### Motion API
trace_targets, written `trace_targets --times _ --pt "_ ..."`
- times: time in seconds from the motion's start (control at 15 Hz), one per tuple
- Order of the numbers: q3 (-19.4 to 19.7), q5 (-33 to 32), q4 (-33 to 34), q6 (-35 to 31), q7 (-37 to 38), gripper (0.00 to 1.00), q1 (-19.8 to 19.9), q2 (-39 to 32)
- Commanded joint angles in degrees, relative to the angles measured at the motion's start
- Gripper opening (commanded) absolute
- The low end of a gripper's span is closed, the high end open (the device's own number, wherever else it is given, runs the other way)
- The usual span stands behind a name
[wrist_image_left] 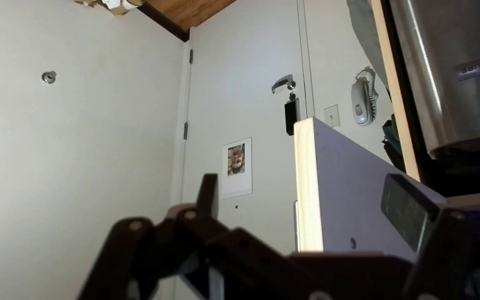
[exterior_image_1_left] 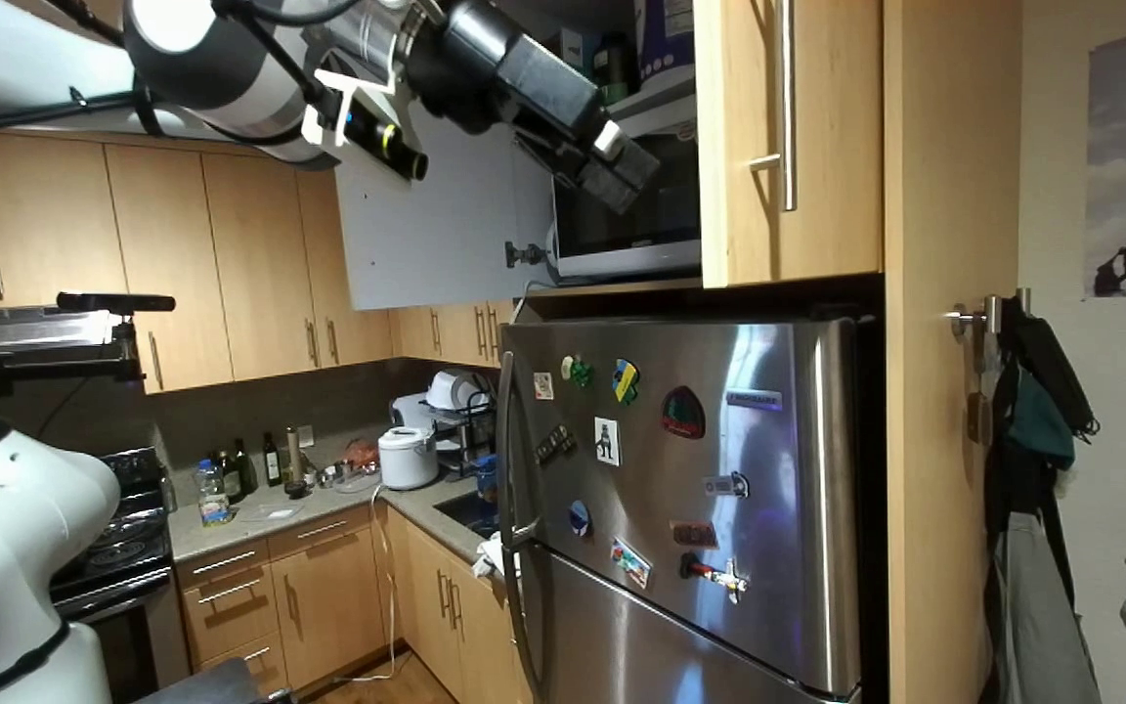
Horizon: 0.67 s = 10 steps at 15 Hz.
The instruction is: Close the cupboard door on the right
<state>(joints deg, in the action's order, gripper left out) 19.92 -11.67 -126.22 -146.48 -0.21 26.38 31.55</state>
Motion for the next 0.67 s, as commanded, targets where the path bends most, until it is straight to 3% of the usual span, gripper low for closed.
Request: trace_targets --times 0.0,0.6 --pt "3.9 3.2 3.9 2.7 -7.1 1.0 -4.1 -1.4" --pt "13.0 11.8 11.9 9.3 -24.4 1.0 -14.3 -3.9"
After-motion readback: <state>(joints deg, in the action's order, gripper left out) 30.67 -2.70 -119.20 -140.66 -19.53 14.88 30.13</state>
